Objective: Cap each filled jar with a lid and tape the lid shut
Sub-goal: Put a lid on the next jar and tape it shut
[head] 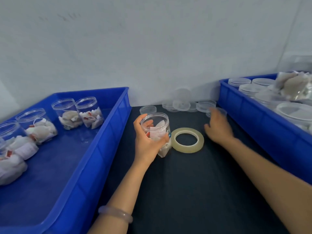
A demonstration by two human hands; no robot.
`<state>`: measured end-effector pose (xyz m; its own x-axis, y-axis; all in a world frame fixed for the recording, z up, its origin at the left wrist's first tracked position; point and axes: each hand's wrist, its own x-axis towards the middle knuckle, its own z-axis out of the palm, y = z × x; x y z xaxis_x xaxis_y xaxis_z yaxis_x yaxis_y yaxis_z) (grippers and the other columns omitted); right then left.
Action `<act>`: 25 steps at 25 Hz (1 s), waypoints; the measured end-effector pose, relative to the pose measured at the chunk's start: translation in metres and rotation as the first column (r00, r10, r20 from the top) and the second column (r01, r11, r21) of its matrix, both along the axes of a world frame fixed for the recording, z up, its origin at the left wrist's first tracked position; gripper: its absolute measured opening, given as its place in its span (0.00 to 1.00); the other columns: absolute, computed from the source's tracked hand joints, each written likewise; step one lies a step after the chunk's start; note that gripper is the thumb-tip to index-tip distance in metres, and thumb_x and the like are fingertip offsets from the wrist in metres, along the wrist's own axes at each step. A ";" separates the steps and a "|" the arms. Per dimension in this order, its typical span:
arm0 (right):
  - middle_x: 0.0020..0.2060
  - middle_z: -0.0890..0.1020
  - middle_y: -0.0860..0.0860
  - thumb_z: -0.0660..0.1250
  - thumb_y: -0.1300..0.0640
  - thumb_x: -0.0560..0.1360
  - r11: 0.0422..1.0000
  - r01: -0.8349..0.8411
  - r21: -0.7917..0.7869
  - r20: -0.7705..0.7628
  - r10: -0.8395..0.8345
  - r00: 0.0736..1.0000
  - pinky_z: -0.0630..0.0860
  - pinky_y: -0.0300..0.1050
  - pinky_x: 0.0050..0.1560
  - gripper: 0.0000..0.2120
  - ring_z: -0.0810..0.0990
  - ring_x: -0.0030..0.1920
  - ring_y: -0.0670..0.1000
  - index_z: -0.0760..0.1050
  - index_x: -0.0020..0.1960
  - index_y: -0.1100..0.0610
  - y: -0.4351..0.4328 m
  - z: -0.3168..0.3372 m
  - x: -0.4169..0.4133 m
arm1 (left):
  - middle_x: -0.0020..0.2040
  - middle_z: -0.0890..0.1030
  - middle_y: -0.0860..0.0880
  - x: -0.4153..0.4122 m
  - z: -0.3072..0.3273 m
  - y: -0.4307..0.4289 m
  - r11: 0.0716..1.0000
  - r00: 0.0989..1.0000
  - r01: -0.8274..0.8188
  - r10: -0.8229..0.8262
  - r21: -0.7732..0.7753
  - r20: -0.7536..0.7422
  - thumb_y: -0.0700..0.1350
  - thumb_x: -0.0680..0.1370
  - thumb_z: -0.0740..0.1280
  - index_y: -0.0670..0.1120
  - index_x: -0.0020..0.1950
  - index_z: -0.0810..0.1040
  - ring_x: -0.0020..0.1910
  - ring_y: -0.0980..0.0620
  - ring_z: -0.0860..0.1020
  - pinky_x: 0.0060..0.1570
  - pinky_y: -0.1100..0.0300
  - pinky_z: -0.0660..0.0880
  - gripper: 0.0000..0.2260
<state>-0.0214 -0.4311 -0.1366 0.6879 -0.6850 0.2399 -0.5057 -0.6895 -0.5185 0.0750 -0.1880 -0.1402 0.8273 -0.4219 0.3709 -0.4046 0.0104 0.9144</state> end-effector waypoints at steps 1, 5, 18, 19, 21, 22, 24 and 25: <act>0.78 0.59 0.59 0.62 0.57 0.80 0.998 0.055 -0.044 -0.142 -0.061 0.988 0.57 0.54 0.75 0.32 0.58 0.77 0.58 0.53 0.79 0.61 -0.021 -0.003 -0.003 | 0.63 0.73 0.58 0.001 -0.001 -0.001 1.000 1.000 -0.003 0.003 0.001 -0.005 0.39 0.66 0.80 0.60 0.69 0.62 0.55 0.74 0.74 0.46 0.77 0.72 0.40; 0.79 0.57 0.57 0.53 0.50 0.84 0.988 0.048 -0.148 -0.330 -0.095 0.939 0.55 0.53 0.77 0.28 0.57 0.78 0.57 0.54 0.80 0.60 -0.053 -0.016 -0.006 | 0.64 0.73 0.58 0.003 -0.003 -0.002 1.000 1.000 0.000 0.000 0.016 0.000 0.40 0.66 0.80 0.60 0.69 0.62 0.58 0.73 0.73 0.48 0.76 0.73 0.41; 0.76 0.56 0.58 0.60 0.41 0.80 0.999 0.049 -0.016 -0.225 -0.052 0.973 0.64 0.55 0.71 0.34 0.64 0.73 0.62 0.54 0.80 0.53 -0.061 -0.021 0.013 | 0.64 0.75 0.60 -0.006 -0.003 -0.002 0.982 0.984 0.174 -0.171 0.075 -0.040 0.46 0.63 0.82 0.66 0.72 0.60 0.59 0.68 0.75 0.53 0.68 0.77 0.46; 0.73 0.59 0.58 0.62 0.43 0.80 0.998 0.064 -0.009 -0.168 -0.064 0.984 0.69 0.54 0.67 0.31 0.69 0.69 0.62 0.58 0.79 0.53 -0.060 -0.022 0.014 | 0.64 0.75 0.61 -0.006 -0.003 -0.003 0.979 0.983 0.184 -0.181 0.087 -0.038 0.45 0.64 0.82 0.65 0.73 0.60 0.59 0.69 0.75 0.52 0.68 0.77 0.46; 0.70 0.60 0.59 0.63 0.46 0.80 0.998 0.063 -0.020 -0.129 -0.065 0.989 0.70 0.53 0.65 0.27 0.71 0.66 0.62 0.64 0.77 0.53 -0.059 -0.024 0.015 | 0.64 0.75 0.61 -0.006 -0.003 -0.006 0.976 0.981 0.193 -0.190 0.100 -0.041 0.43 0.65 0.82 0.63 0.73 0.62 0.59 0.69 0.75 0.53 0.69 0.76 0.44; 0.72 0.59 0.60 0.63 0.47 0.81 0.998 0.049 -0.027 -0.137 -0.052 0.989 0.68 0.54 0.68 0.26 0.69 0.69 0.63 0.64 0.76 0.53 -0.058 -0.025 0.015 | 0.64 0.75 0.61 -0.006 -0.002 -0.006 0.975 0.981 0.195 -0.191 0.103 -0.044 0.43 0.65 0.82 0.62 0.72 0.63 0.60 0.68 0.75 0.53 0.69 0.76 0.43; 0.75 0.60 0.62 0.64 0.49 0.81 1.000 0.013 -0.015 -0.142 -0.015 0.990 0.65 0.54 0.71 0.26 0.63 0.74 0.62 0.65 0.75 0.55 -0.056 -0.024 0.016 | 0.63 0.74 0.61 -0.007 -0.002 -0.007 0.975 0.980 0.195 -0.190 0.108 -0.050 0.42 0.65 0.82 0.60 0.69 0.65 0.59 0.68 0.75 0.50 0.72 0.75 0.40; 0.73 0.65 0.61 0.66 0.49 0.79 1.000 0.004 0.003 -0.119 -0.004 0.993 0.67 0.54 0.68 0.25 0.66 0.72 0.61 0.66 0.73 0.57 -0.054 -0.023 0.017 | 0.63 0.74 0.61 -0.008 -0.001 -0.007 0.975 0.980 0.195 -0.191 0.109 -0.052 0.42 0.65 0.82 0.60 0.69 0.65 0.59 0.69 0.75 0.49 0.73 0.75 0.40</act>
